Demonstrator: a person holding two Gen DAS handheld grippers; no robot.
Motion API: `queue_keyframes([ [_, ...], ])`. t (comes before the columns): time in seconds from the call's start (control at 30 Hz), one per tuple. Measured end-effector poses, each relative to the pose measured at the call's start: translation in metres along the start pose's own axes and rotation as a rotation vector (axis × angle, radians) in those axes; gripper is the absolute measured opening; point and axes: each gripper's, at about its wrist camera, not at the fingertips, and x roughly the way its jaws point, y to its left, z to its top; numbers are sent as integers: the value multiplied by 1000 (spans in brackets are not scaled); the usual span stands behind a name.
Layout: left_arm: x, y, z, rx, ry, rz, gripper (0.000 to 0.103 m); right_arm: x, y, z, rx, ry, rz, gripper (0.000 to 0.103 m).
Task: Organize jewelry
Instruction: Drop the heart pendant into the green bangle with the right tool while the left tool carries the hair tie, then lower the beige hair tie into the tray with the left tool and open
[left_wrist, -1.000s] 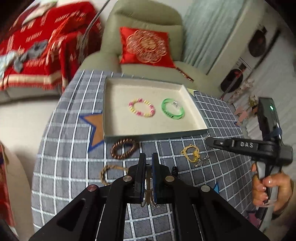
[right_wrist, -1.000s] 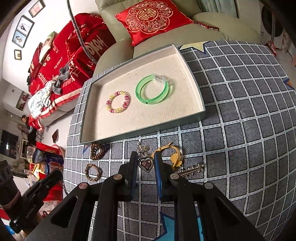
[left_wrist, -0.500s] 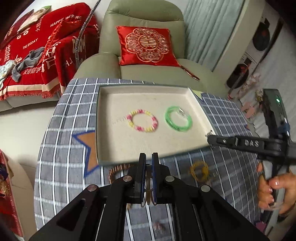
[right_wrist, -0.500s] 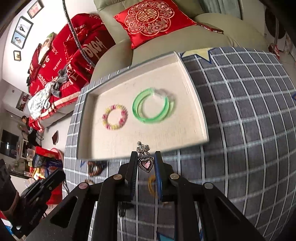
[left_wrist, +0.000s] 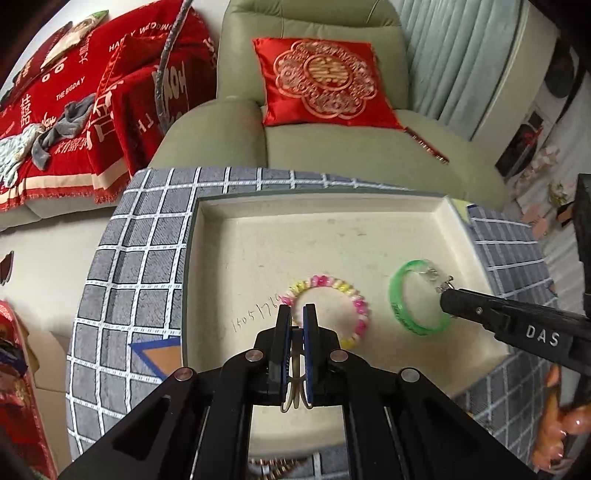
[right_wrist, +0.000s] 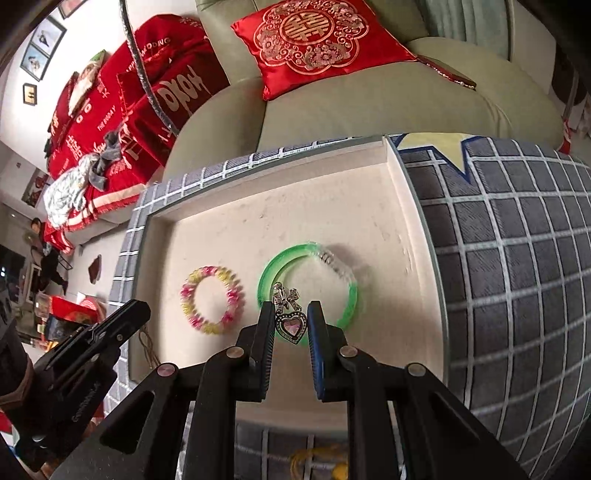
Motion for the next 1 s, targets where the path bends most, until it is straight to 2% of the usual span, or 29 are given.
queue_keyframes([
  [0.3,28,-4,-2,12,75,51,21,21,-10,-5,18,45,-51,20],
  [0.37,32,-4,-4,10,87,64,21,19,-10,-5,17,44,-50,26],
  [0.43,32,-5,-5,15,81,80,21,16,-10,-6,20,40,-29,47],
  [0.5,32,-6,-4,25,86,89,21,7,-10,-6,23,17,-8,54],
  [0.6,32,-9,-4,42,84,111,21,-7,-10,-7,39,-4,24,55],
  [0.73,30,-9,-6,59,78,130,21,-27,-9,-16,54,-32,48,63],
  [1.0,25,-9,-7,55,59,112,21,-51,-17,-38,108,-45,61,63],
])
